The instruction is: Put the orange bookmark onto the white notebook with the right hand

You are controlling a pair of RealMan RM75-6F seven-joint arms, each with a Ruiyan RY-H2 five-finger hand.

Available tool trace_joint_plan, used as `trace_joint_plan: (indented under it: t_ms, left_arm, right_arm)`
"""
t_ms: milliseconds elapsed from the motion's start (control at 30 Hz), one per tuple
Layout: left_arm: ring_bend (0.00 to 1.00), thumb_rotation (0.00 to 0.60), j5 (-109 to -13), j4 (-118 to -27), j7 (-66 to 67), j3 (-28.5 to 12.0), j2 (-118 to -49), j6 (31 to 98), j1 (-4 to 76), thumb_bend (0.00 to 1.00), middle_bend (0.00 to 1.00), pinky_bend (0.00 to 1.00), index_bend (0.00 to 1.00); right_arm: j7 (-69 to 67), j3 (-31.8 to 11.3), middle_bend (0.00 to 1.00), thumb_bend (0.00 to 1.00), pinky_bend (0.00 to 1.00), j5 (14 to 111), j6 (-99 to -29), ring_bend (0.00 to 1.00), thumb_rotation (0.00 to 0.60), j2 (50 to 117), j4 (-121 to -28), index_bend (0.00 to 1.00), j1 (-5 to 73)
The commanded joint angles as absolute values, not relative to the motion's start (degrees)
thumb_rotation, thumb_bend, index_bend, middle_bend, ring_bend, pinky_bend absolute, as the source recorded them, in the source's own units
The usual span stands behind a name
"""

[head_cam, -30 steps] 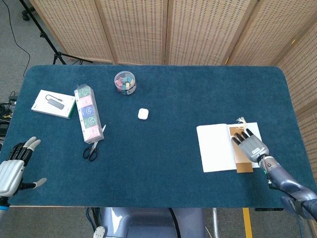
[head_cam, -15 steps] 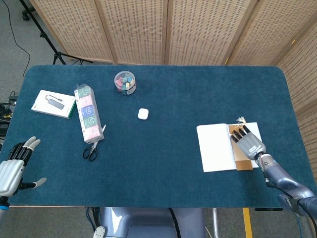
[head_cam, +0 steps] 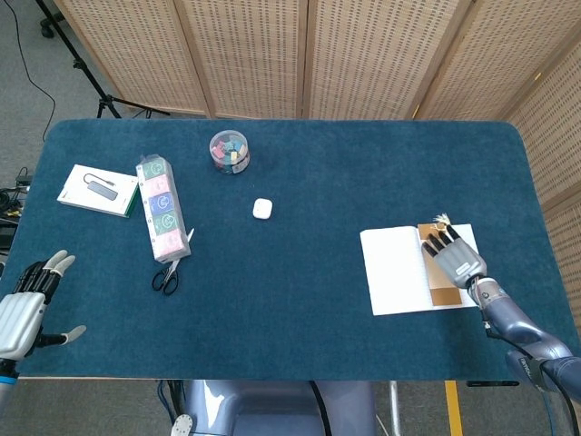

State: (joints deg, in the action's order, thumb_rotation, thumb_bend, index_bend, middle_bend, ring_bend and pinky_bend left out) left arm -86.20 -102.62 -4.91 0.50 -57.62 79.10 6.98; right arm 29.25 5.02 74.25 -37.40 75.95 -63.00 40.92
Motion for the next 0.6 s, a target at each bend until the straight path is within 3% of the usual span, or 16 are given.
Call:
trace_joint_plan:
  t_ms: [33,600]
  left_arm:
    - [0.00,0.600,-86.1,-102.6,-4.9,0.5,-57.6,79.1,7.0,0.00,0.00,0.00,0.00]
    - [0.00,0.600,-86.0,-102.6,-4.9,0.5,-57.6,78.9,7.1,0.00,0.00,0.00,0.00]
  right_arm:
    - [29.1,5.1,0.03,1.00,0.00,74.5,-37.5,0.00,0.600,75.9,-63.1,0.03,40.8]
    - [27.6,5.2,0.03,1.00,0.00,75.7,-37.5,0.00,0.600,76.3,-62.7,0.03,39.9]
